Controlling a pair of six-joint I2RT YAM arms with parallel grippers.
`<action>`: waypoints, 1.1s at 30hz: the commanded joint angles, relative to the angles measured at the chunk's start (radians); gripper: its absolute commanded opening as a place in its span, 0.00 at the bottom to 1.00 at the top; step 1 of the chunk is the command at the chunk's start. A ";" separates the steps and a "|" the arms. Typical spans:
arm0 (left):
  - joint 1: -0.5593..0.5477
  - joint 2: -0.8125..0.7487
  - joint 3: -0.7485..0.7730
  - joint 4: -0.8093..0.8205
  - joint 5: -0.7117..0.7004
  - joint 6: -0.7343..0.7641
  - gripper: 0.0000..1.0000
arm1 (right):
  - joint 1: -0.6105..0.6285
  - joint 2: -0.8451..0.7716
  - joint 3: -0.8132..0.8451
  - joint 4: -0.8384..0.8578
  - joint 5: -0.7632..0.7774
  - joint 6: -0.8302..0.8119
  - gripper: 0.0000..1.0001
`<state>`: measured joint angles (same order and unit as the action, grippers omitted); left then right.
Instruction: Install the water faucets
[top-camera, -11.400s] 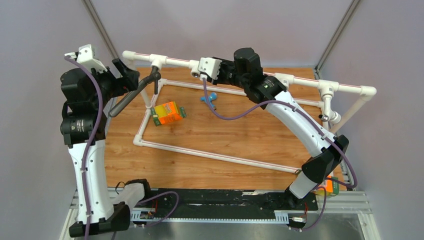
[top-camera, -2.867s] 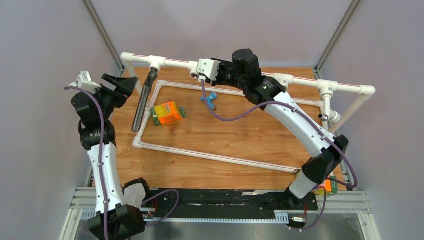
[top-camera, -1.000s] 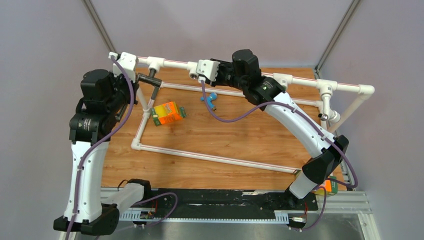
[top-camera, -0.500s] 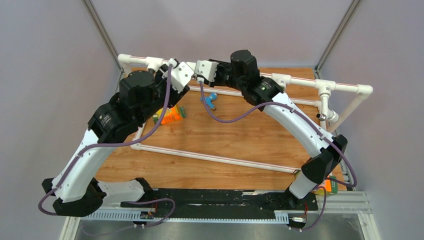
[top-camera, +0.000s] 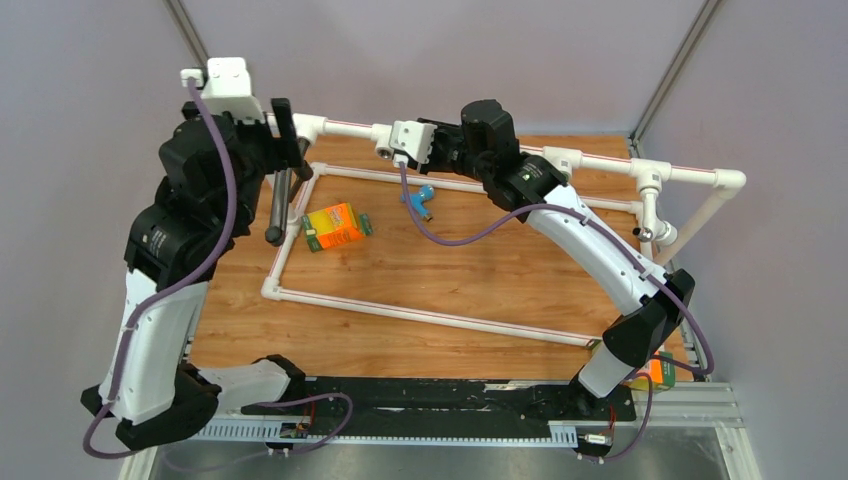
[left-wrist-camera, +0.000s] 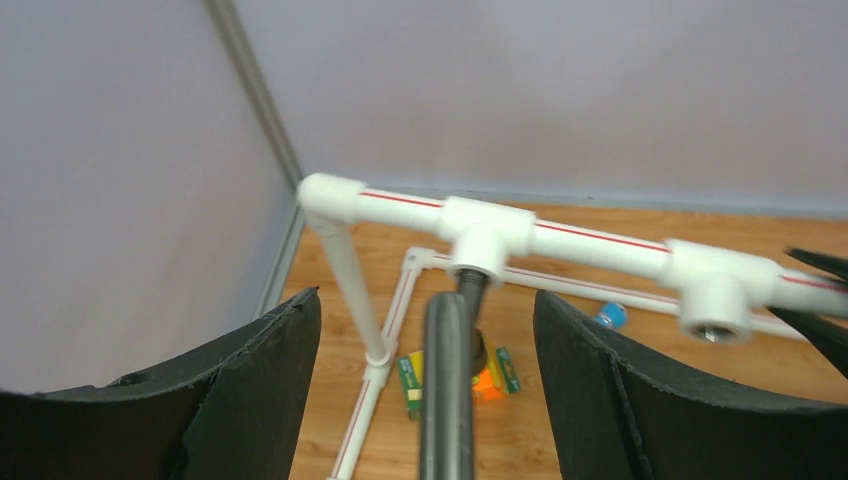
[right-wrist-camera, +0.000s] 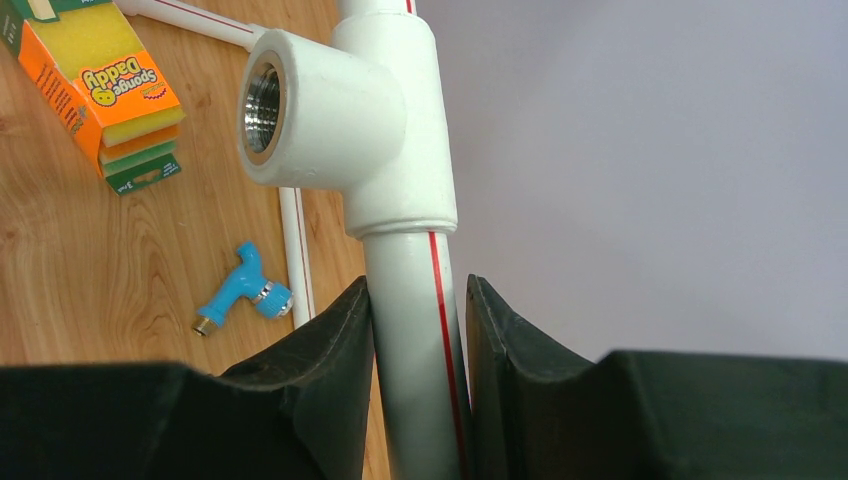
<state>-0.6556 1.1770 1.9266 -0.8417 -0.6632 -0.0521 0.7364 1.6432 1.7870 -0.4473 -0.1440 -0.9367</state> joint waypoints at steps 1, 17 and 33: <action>0.169 0.019 -0.010 -0.103 0.089 -0.195 0.84 | 0.040 0.072 -0.043 -0.100 -0.095 0.133 0.00; 0.494 0.059 -0.121 -0.002 0.732 -0.138 0.80 | 0.040 0.069 -0.044 -0.102 -0.089 0.128 0.00; 0.513 0.084 -0.179 0.001 0.967 0.122 0.31 | 0.040 0.064 -0.052 -0.100 -0.098 0.128 0.00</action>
<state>-0.1375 1.2606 1.7428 -0.8631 0.1341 -0.0708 0.7364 1.6409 1.7866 -0.4503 -0.1436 -0.9367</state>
